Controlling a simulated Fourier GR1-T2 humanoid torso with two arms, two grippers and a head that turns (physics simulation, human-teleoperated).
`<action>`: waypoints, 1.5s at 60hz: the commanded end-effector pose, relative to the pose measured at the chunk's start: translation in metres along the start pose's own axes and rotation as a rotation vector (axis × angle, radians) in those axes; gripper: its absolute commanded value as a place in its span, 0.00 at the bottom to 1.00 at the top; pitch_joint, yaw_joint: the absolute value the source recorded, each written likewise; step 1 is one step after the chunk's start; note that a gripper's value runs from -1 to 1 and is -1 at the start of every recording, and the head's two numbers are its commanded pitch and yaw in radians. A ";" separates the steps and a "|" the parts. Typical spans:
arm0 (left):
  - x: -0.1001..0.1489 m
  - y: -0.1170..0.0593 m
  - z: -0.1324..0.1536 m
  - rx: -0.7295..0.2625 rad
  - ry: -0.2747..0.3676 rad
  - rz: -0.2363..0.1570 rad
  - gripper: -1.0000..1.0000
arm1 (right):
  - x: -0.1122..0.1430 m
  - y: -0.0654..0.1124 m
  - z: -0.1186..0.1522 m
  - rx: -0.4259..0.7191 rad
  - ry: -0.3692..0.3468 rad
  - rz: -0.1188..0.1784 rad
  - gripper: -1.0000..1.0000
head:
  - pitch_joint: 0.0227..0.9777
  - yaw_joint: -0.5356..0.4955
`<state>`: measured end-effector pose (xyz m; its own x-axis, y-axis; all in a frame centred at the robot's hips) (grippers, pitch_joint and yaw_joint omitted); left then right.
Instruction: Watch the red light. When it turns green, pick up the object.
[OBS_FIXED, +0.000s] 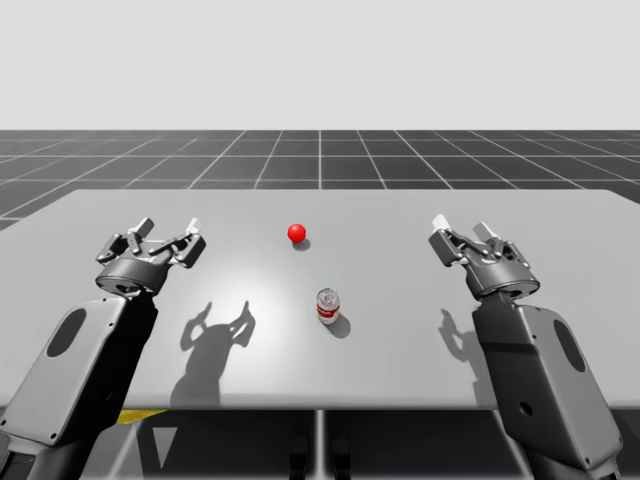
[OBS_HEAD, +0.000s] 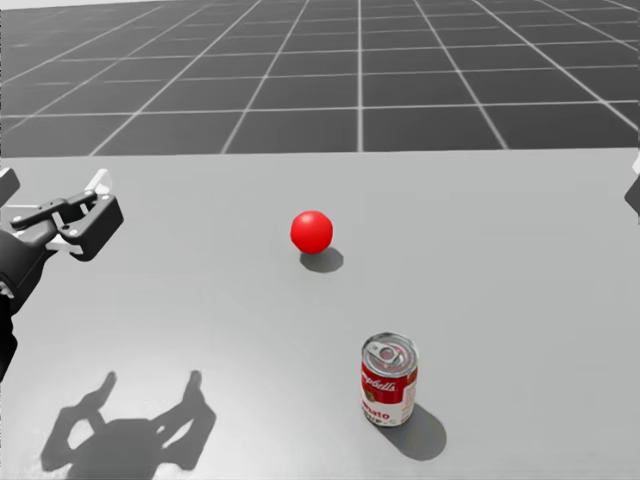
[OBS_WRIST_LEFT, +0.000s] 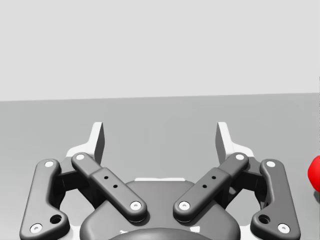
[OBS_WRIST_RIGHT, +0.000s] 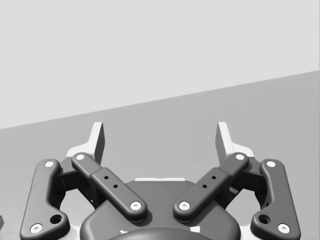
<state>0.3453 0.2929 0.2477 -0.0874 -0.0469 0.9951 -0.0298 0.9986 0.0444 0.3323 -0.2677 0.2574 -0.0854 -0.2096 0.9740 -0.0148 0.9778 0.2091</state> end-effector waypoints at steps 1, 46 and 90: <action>0.000 -0.001 0.000 -0.008 -0.002 -0.002 0.00 | 0.000 0.000 0.000 0.001 0.000 0.005 0.00 | 0.63 0.61; 0.001 -0.005 0.004 -0.010 -0.010 -0.005 0.00 | -0.001 0.001 0.000 0.001 -0.012 0.040 0.00 | 0.64 0.60; 0.000 -0.006 0.004 -0.021 -0.003 -0.014 0.00 | -0.002 0.001 -0.001 -0.001 -0.012 0.051 0.00 | 0.71 0.57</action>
<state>0.3415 0.2872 0.2481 -0.0930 -0.0573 0.9940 -0.0139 0.9983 0.0562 0.3326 -0.2662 0.2562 -0.0988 -0.1608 0.9820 -0.0092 0.9870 0.1607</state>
